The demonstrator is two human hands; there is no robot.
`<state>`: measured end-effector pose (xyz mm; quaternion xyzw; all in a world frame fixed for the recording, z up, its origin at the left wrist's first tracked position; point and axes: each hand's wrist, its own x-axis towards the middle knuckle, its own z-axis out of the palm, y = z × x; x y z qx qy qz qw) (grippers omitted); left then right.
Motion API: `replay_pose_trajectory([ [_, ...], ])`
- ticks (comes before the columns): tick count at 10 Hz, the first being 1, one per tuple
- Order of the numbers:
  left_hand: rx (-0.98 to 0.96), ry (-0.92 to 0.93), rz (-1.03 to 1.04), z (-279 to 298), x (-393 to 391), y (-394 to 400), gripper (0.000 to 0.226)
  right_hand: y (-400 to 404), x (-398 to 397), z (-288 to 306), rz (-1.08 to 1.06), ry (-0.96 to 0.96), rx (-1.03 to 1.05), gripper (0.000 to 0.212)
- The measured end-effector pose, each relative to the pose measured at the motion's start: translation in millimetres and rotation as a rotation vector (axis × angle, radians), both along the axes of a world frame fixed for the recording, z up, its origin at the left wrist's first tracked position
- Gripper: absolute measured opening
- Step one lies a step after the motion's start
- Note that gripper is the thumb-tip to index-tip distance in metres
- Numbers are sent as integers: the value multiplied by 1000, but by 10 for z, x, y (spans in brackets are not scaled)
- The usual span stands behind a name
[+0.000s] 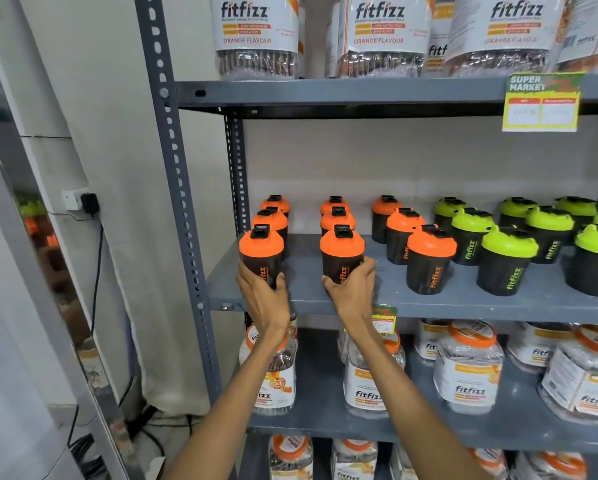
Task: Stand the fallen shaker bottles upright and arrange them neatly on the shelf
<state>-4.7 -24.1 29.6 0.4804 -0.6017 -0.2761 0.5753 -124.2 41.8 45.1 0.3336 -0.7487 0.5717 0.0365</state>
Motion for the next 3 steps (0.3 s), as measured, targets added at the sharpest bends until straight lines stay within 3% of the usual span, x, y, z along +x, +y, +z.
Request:
replay_pose_trajectory([
  [2, 7, -29, 49, -25, 35, 77, 97, 97, 41, 31, 47, -18, 21, 97],
  [3, -181, -62, 120, -121, -14, 207, 96, 351, 155, -81, 63, 47, -103, 99],
])
